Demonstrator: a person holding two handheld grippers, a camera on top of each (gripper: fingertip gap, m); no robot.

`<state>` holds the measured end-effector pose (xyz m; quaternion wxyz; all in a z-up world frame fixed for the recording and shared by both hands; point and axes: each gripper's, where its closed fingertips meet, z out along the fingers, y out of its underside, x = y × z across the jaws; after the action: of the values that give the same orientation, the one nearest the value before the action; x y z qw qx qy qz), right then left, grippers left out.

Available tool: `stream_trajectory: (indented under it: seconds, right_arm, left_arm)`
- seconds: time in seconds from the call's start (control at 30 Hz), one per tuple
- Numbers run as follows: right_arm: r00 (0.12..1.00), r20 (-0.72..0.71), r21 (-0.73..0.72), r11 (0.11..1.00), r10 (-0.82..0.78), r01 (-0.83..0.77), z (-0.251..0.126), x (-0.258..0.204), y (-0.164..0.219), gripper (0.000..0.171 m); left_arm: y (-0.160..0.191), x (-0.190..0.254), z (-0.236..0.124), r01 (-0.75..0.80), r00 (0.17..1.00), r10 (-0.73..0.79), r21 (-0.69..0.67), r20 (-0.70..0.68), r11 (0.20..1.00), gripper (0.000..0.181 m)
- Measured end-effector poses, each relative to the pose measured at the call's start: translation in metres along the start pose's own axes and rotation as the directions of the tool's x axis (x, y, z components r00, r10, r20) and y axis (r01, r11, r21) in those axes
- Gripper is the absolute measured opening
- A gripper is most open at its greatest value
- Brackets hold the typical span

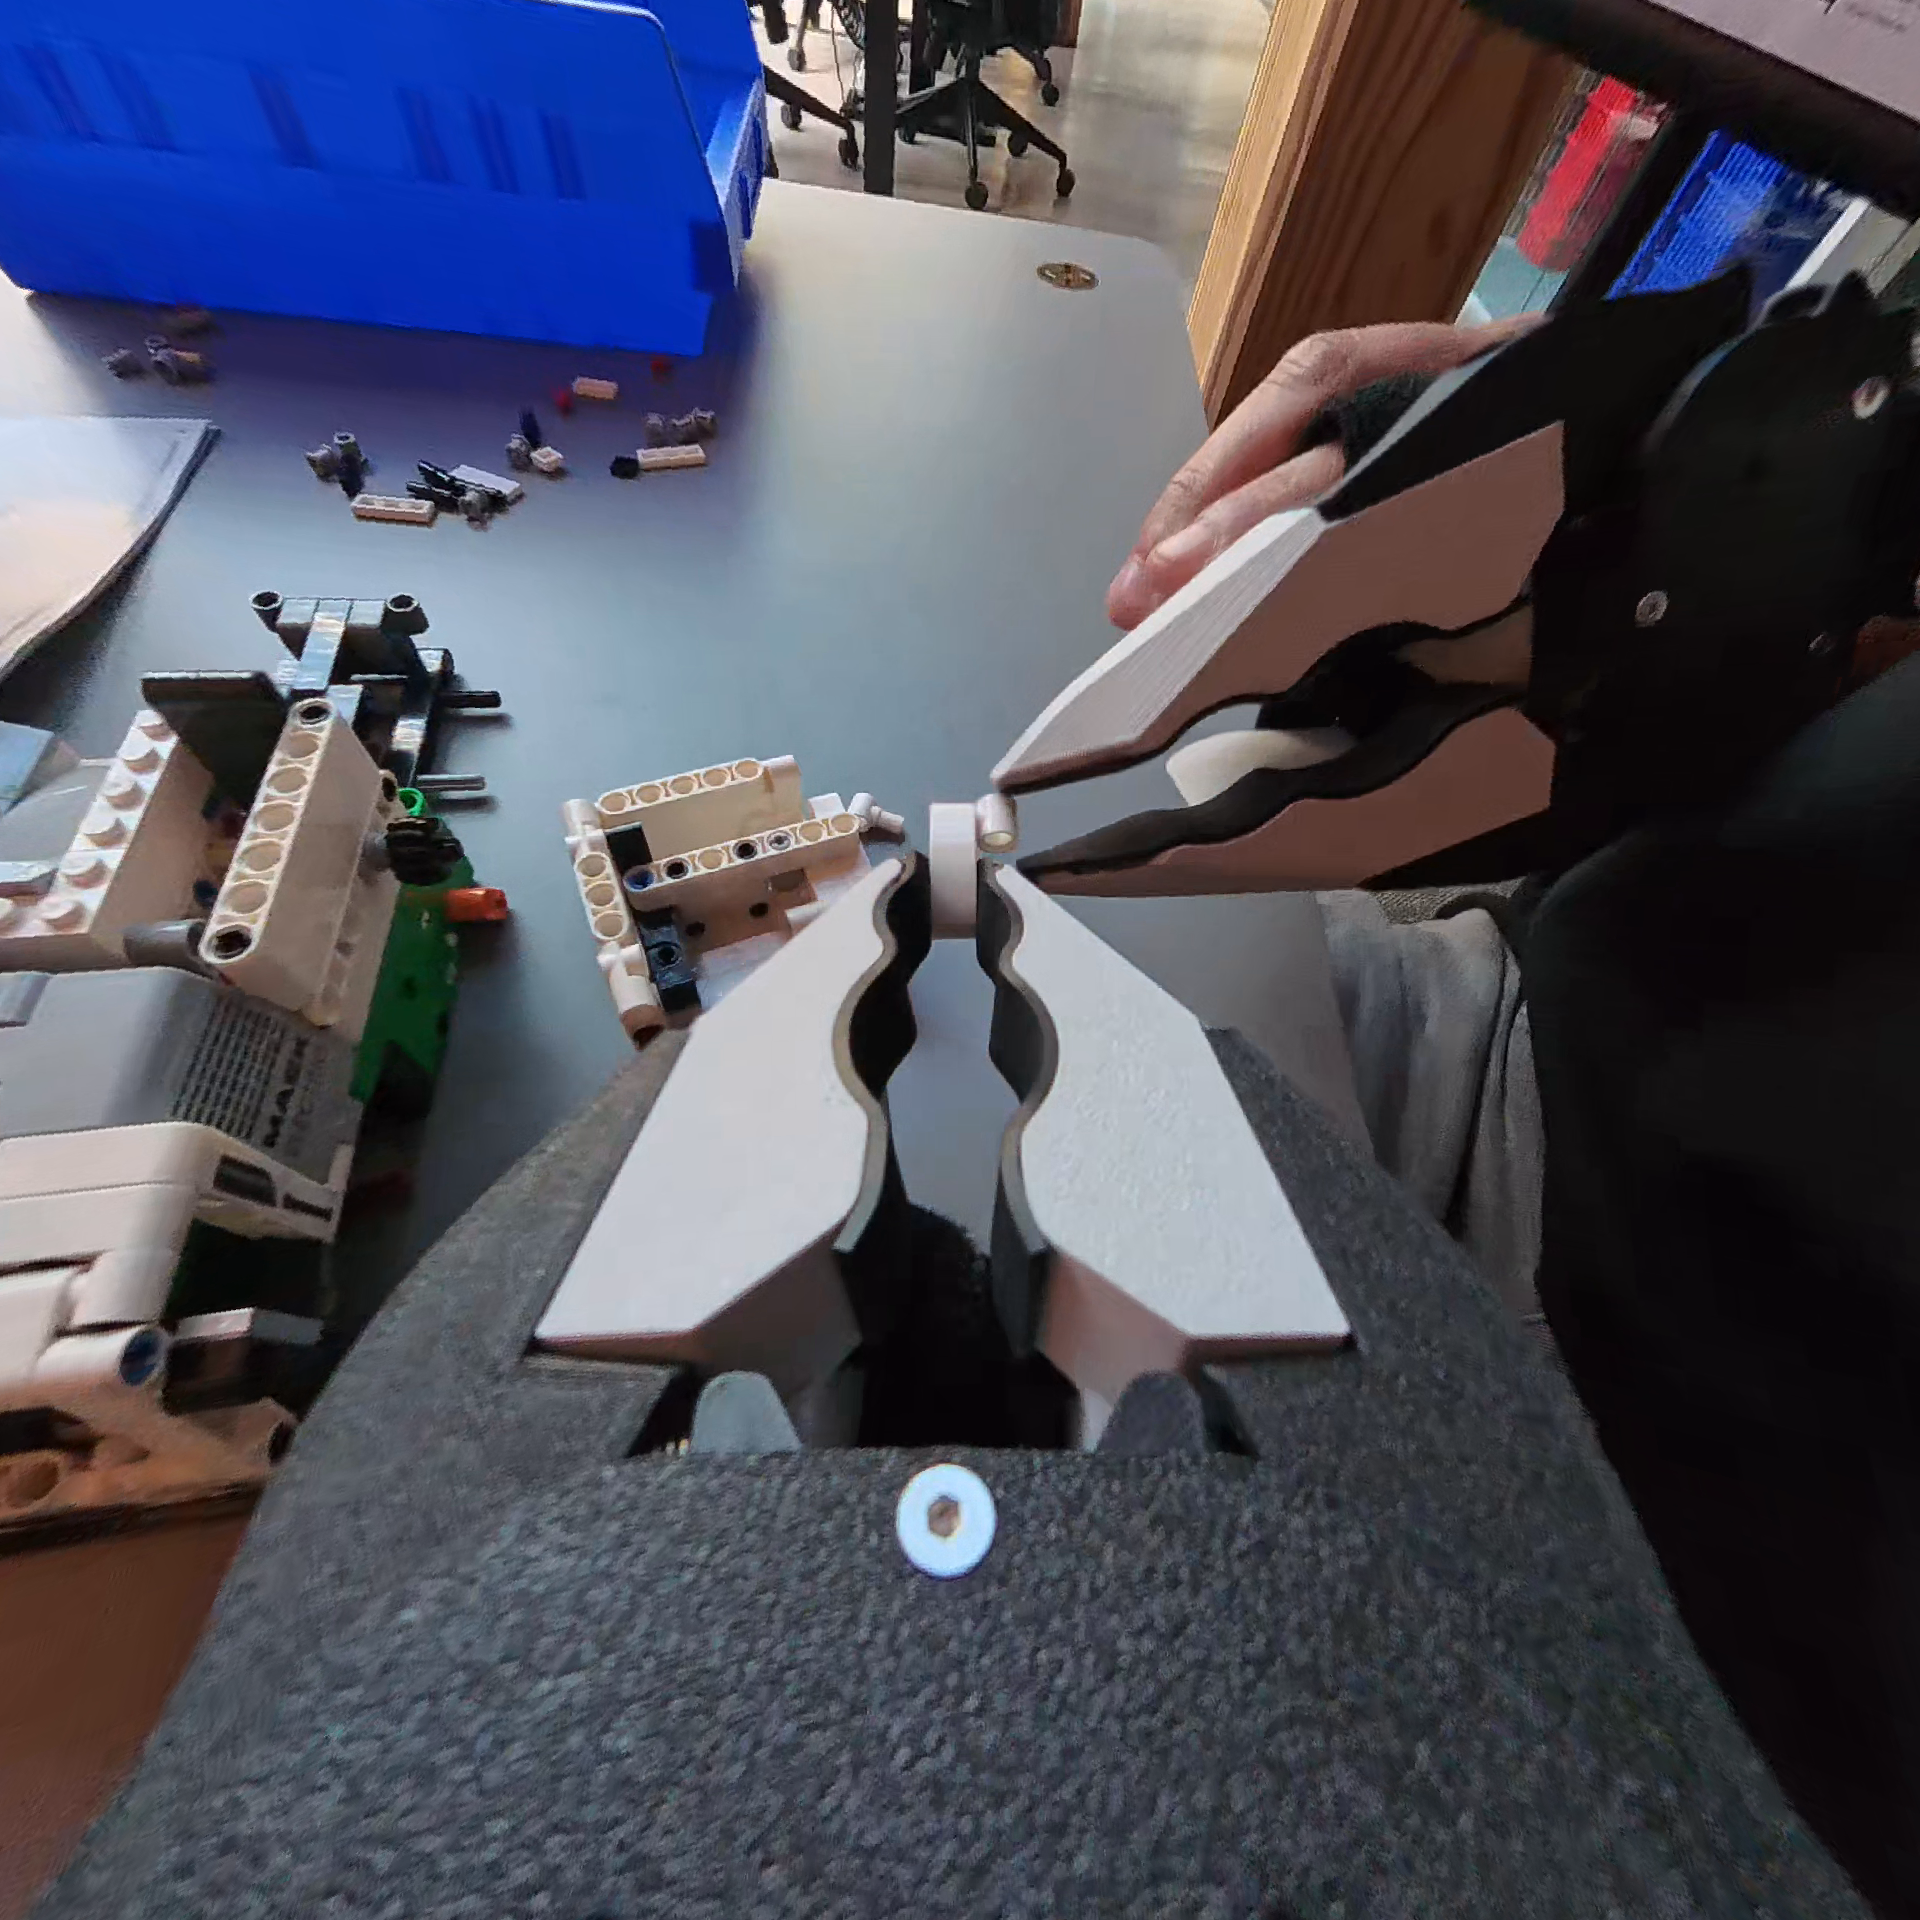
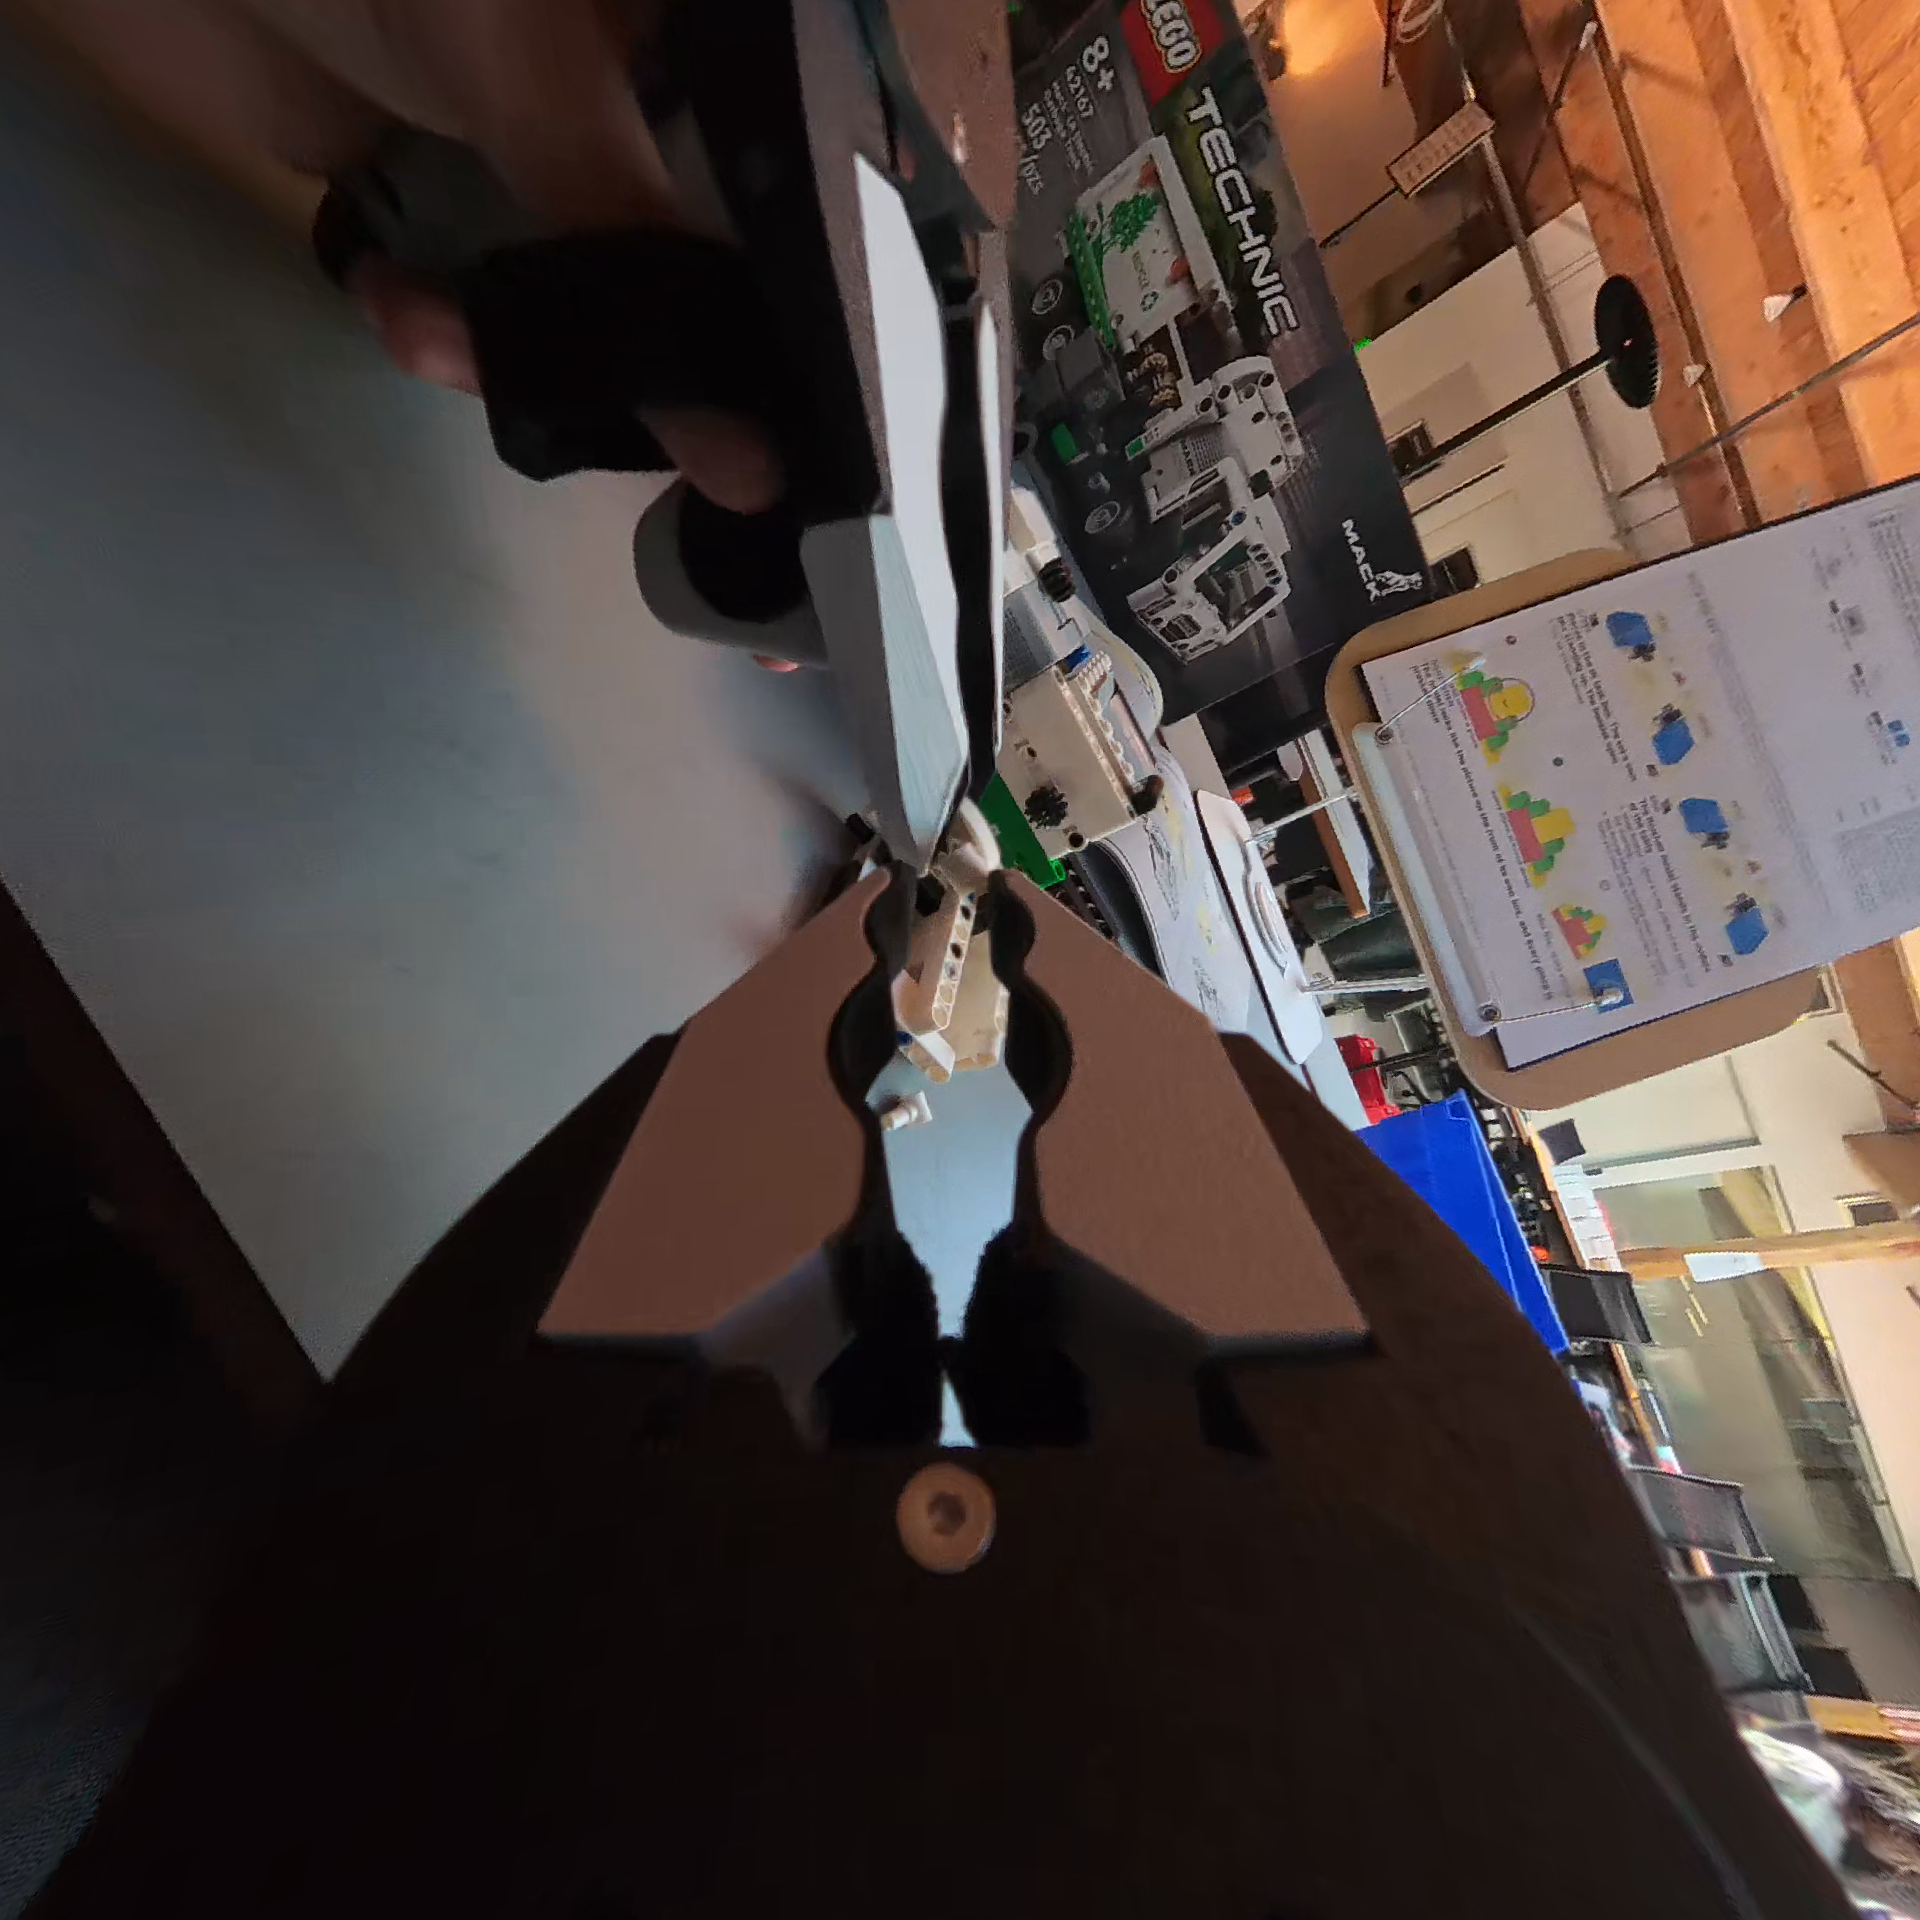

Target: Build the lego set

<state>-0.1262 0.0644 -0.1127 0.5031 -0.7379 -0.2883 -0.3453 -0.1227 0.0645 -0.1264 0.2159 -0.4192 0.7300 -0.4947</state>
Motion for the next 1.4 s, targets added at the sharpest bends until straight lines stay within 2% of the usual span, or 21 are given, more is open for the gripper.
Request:
stream_trajectory:
  seconds: [0.37,0.53,0.63,0.7,0.8,0.9,1.07,1.4]
  right_arm:
    - [0.999,0.039,-0.011,0.999,-0.034,0.034,0.003,-0.008,0.005,0.008]
    - [0.991,0.037,0.032,0.991,0.126,-0.127,0.0,-0.003,0.001,0.008]
    - [0.909,0.107,0.092,0.906,0.404,-0.414,-0.005,0.003,-0.004,0.008]
    - [0.841,0.142,0.103,0.838,0.521,-0.537,-0.006,0.005,-0.007,0.008]
    - [0.801,0.15,0.104,0.796,0.58,-0.596,-0.006,0.006,-0.008,0.008]
    - [0.702,0.19,0.104,0.697,0.686,-0.709,-0.005,0.007,-0.009,0.008]
    - [0.686,0.186,0.084,0.684,0.703,-0.724,-0.004,0.005,-0.006,0.008]
    - [0.374,0.311,0.006,0.391,0.874,-0.92,-0.001,0.005,-0.007,0.008]
  left_arm:
    - [0.01,0.001,0.003,-0.108,0.993,0.111,-0.075,0.034,0.991,0.008]
    - [0.001,0.002,-0.001,-0.253,0.959,0.259,-0.064,0.113,0.965,0.008]
    - [-0.008,0.005,-0.005,-0.305,0.94,0.307,-0.031,0.152,0.952,0.008]
    - [-0.011,0.005,-0.007,-0.33,0.928,0.329,-0.023,0.173,0.944,0.008]
    - [-0.013,0.005,-0.008,-0.335,0.925,0.332,-0.017,0.186,0.942,0.008]
    - [-0.014,0.004,-0.008,-0.325,0.929,0.321,-0.008,0.187,0.946,0.007]
    - [-0.011,0.003,-0.006,-0.301,0.938,0.299,-0.013,0.175,0.953,0.007]
    - [-0.012,0.001,-0.007,-0.308,0.933,0.304,-0.011,0.192,0.951,0.008]
